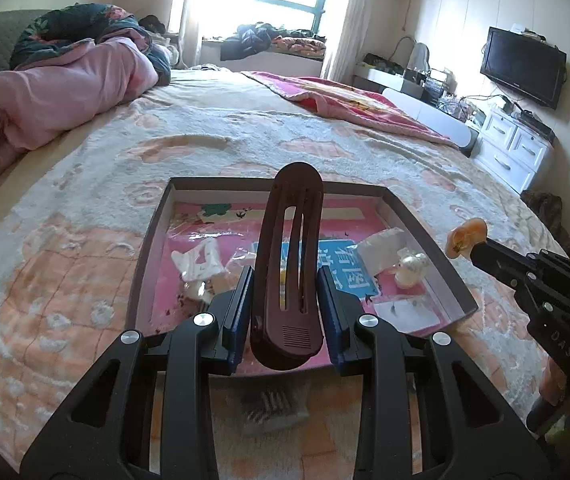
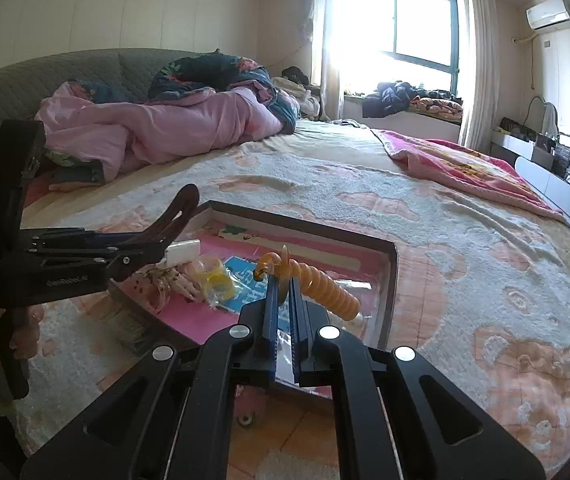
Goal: Organize jewelry
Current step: 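Carry the maroon clip into the tray with left tool while right tool carries the yellow tie there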
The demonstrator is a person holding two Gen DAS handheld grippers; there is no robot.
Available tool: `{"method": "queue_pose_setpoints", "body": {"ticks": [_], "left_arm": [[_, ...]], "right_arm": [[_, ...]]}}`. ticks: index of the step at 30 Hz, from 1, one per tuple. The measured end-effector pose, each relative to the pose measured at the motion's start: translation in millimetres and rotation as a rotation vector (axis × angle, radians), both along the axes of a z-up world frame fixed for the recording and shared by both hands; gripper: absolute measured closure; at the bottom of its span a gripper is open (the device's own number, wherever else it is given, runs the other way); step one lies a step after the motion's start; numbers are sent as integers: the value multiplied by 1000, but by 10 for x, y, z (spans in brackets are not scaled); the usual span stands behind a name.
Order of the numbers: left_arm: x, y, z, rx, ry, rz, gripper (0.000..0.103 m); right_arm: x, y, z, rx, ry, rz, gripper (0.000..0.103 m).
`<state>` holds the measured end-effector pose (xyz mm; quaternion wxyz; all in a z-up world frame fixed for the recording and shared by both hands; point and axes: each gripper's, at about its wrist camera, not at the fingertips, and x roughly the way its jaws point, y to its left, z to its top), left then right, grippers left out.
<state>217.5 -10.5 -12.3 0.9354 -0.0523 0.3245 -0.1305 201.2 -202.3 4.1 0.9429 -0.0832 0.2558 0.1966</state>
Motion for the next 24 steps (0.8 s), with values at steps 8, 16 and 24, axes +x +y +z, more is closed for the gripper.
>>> {"method": "queue_pose_setpoints", "body": {"ticks": [8, 16, 24], "left_arm": [[191, -44, -61, 11, 18, -10, 79], [405, -79, -190, 33, 66, -16, 79], [539, -121, -296, 52, 103, -33, 79]], "right_arm": [[142, 40, -103, -5, 28, 17, 98], [213, 128, -256, -20, 68, 41, 98], [271, 218, -417, -35, 114, 75, 98]]}}
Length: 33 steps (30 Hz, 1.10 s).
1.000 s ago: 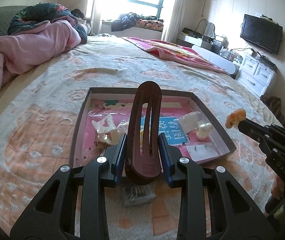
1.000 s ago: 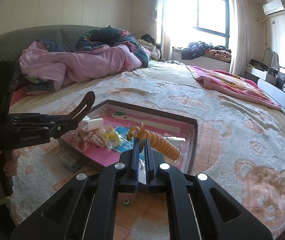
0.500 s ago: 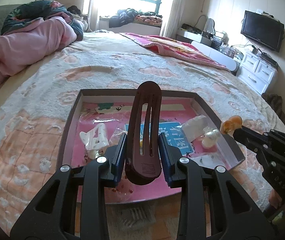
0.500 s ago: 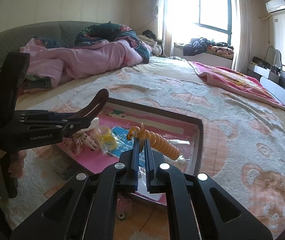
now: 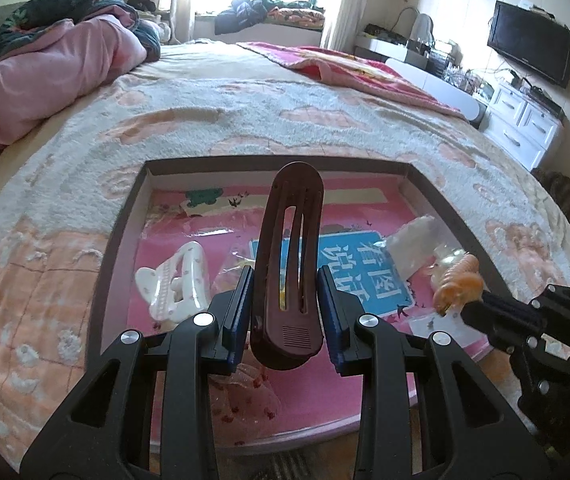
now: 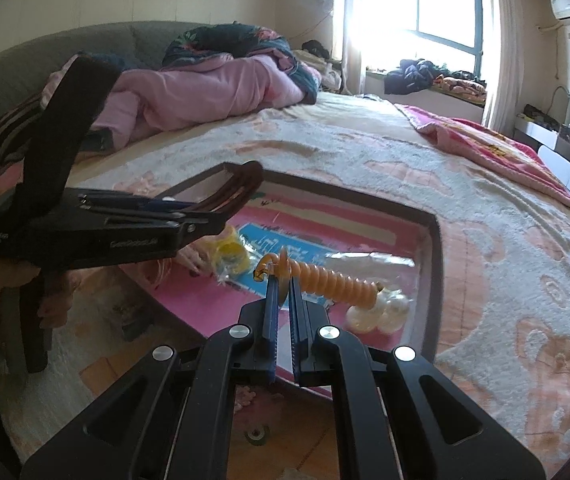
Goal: Organize jewelry
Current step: 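Carry the maroon clip into the tray with left tool while right tool carries the yellow tie there, then open both tools over the tray and withdraw them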
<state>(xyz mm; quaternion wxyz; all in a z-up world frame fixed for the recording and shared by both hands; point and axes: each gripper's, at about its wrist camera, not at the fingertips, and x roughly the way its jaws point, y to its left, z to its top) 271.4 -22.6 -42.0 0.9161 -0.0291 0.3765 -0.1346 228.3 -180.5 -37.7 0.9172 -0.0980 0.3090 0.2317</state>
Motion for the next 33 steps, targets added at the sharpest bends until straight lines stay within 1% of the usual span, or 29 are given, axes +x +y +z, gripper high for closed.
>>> {"method": "queue_pose_setpoints", "body": {"ticks": [5, 14, 20, 23, 28, 30, 33], "left_arm": [[63, -14, -84, 6, 28, -6, 79], [89, -25, -138, 8, 47, -7, 79], [87, -35, -152, 11, 51, -6, 79], [83, -32, -155, 10, 52, -6, 79], [55, -40, -144, 13, 44, -6, 79], [21, -48, -139, 15, 40, -4, 74], [-21, -53, -111, 13, 33, -3, 69]], "right_arm": [[28, 38, -74, -5, 40, 12, 97], [-4, 28, -152, 26, 94, 15, 96], [-12, -17, -131, 56, 110, -1, 92], [-19, -71, -119, 80, 121, -12, 87], [-69, -137, -81, 99, 118, -30, 72], [-104, -167, -47, 105, 109, -37, 69], [-164, -212, 3, 109, 91, -51, 60]]}}
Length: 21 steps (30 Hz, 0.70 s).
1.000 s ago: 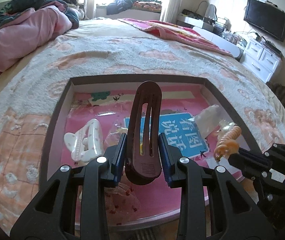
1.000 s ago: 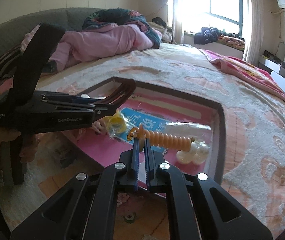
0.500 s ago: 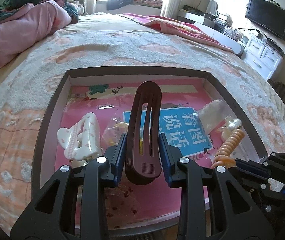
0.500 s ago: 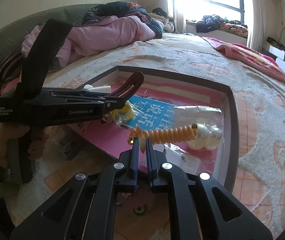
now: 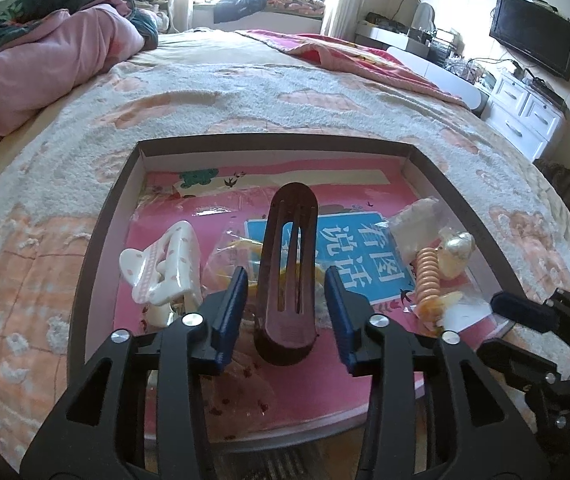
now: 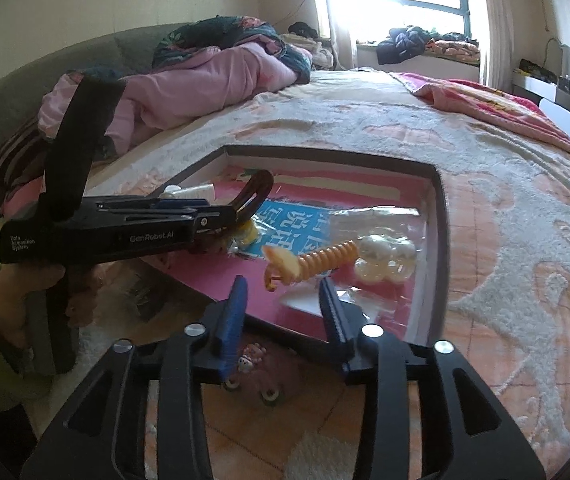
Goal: Organize jewelry
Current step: 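Open both tools over the tray and withdraw them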
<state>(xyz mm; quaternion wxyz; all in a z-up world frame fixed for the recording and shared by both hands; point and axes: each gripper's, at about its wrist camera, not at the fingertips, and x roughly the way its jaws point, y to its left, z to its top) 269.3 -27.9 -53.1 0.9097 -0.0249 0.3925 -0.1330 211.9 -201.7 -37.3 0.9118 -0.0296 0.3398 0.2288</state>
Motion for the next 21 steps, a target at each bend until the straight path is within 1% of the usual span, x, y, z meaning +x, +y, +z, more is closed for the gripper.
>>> {"method": "queue_pose_setpoints", "body": {"ticks": [1, 3, 7, 9, 11, 12, 14, 15, 17, 21], "left_arm": [[-16, -1, 14, 0, -4, 0, 65], [-66, 6, 41, -2, -14, 5, 56], [-157, 49, 105, -12, -33, 22, 46], [-234, 67, 144, -20, -51, 35, 38], [-327, 100, 178, -23, -68, 50, 32], [-381, 122, 191, -24, -77, 59, 30], [-452, 157, 211, -27, -87, 73, 30], [-503, 188, 222, -30, -93, 84, 26], [-567, 231, 246, -33, -104, 101, 15], [-688, 321, 259, -36, -116, 122, 15]], "right_arm": [[-25, -22, 19, 4, -5, -5, 57], [-69, -63, 45, 7, -13, -15, 54], [-138, -127, 86, 12, -27, -37, 45], [-169, -155, 104, 18, -30, -45, 42], [-215, -188, 132, 22, -39, -55, 39], [-240, -206, 144, 24, -44, -58, 36], [-282, -227, 162, 26, -52, -64, 34], [-300, -237, 167, 26, -53, -65, 34], [-334, -249, 171, 27, -54, -68, 33], [-417, -278, 170, 30, -54, -71, 31]]}}
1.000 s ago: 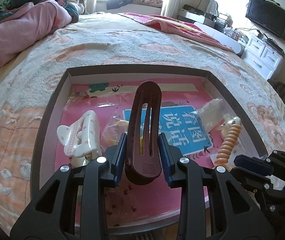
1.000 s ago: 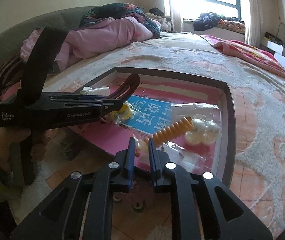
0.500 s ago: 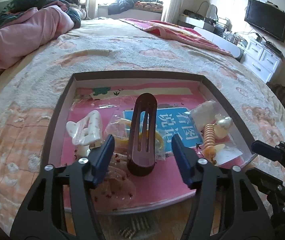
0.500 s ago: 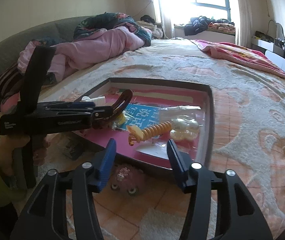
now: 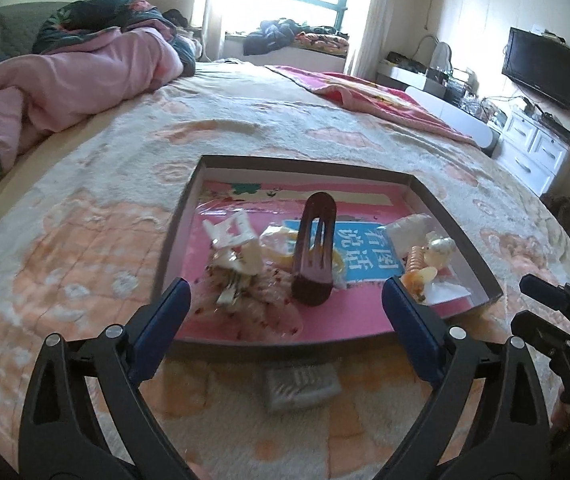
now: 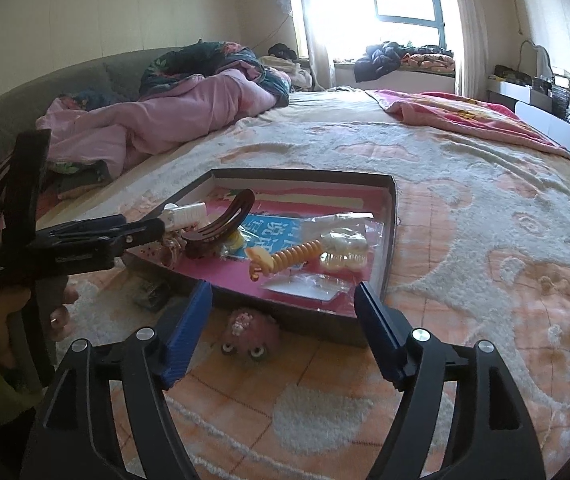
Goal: Organize jewelry
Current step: 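Open both tools over the tray and withdraw them, then grasp the clear box of silver jewelry with left tool while right tool grasps the pink pom-pom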
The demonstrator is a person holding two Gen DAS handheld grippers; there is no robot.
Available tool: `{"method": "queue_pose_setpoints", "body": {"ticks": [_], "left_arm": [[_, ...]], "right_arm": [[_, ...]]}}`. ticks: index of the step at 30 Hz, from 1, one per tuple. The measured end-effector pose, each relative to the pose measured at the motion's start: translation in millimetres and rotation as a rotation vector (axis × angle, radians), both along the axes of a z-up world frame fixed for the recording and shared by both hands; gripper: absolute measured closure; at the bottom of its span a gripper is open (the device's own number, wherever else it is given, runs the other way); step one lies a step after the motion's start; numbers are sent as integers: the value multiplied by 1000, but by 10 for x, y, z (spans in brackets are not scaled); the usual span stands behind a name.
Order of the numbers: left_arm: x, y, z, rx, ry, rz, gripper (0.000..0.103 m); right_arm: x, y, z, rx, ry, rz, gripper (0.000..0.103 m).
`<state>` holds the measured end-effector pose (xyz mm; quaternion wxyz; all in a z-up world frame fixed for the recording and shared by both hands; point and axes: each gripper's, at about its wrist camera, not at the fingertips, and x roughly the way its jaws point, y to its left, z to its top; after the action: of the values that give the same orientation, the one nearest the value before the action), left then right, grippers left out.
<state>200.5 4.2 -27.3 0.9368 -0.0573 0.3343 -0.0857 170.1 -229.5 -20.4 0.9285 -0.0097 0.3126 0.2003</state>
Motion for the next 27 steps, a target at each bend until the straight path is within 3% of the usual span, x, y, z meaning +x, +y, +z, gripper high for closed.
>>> {"method": "queue_pose_setpoints", "body": {"ticks": [15, 23, 27], "left_arm": [[-341, 145, -114, 27, 36, -5, 15], [-343, 143, -271, 24, 94, -14, 17], [-311, 103, -332, 14, 116, -18, 25]], "right_arm": [[-96, 138, -147, -38, 47, 46, 31], [116, 323, -363, -54, 141, 57, 31], [263, 354, -461, -11, 216, 45, 41]]}}
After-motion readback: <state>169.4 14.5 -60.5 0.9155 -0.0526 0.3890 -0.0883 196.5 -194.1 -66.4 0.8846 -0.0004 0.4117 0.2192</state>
